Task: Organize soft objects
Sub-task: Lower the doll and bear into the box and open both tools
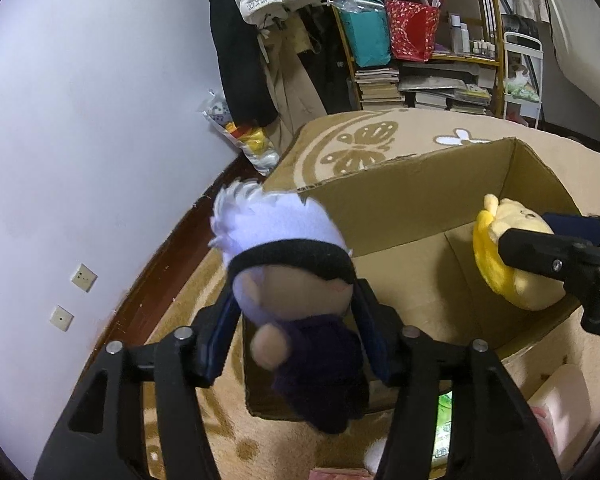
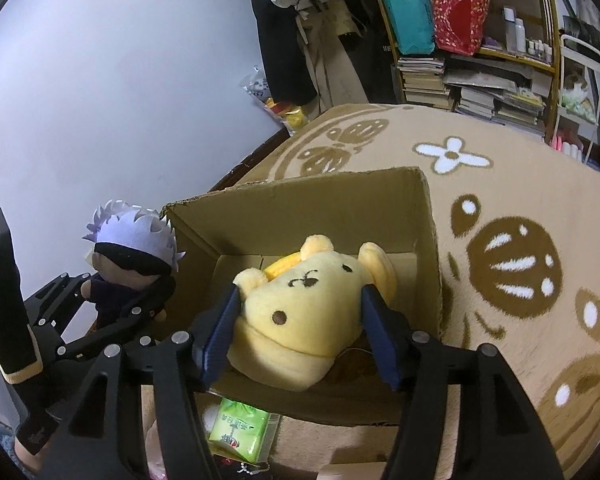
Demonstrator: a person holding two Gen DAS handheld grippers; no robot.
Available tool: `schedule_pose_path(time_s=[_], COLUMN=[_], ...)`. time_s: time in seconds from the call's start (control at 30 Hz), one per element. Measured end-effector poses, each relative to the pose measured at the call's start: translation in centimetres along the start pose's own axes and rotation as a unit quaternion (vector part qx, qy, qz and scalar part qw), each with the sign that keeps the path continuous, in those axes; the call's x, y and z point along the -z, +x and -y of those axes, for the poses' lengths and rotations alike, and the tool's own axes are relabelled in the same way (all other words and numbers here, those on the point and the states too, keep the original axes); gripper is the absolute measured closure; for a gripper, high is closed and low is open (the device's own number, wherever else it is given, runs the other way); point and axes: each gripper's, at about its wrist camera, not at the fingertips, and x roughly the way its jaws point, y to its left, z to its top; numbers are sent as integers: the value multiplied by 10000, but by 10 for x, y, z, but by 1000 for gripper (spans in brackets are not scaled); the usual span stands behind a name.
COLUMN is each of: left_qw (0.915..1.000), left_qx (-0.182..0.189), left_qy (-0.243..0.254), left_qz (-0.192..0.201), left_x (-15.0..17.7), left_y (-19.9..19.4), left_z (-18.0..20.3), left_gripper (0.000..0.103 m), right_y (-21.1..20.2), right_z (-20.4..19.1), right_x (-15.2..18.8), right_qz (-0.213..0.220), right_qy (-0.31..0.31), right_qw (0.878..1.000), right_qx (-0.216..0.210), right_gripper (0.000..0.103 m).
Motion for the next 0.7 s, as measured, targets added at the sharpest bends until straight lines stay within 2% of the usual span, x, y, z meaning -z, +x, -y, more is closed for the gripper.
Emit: schedule_pose_path(time_s=[0.13,0.23,0.33,0.4,0.47,0.63,0.7], left_qw=[10000,9999,9999,9997,9996,9988,9985], left_qx=[38,75,91,63,73,79,28], left_qy=[-22,-62,-109,-142,-183,-371,-410], left_qz=[-11,35,90,161,188,302,357], left_x=[1,1,1,1,-1,1,2], left_y=[0,-3,-7,-11,-15,-27,-34], left_z=[-2,-4,-5,-7,-9,-20,-23], left_gripper=[47,45,28,26,17,3,2], right_y=[2,4,3,1,-1,-18,-25], right_z=[0,-2,-5,-7,-8,-16,-19], right_x=[0,0,0,0,-1,-3,-3], right_qz=[-30,-36,-40,-43,-39,107,153], right_qy=[-3,-85,-157,-178,-200,-289,-328], right_qw=[10000,9999,9997,9997,9996,9993,9991], right_qx=[63,119,200,188,191,214,223], right_gripper=[36,31,20,18,11,4,0])
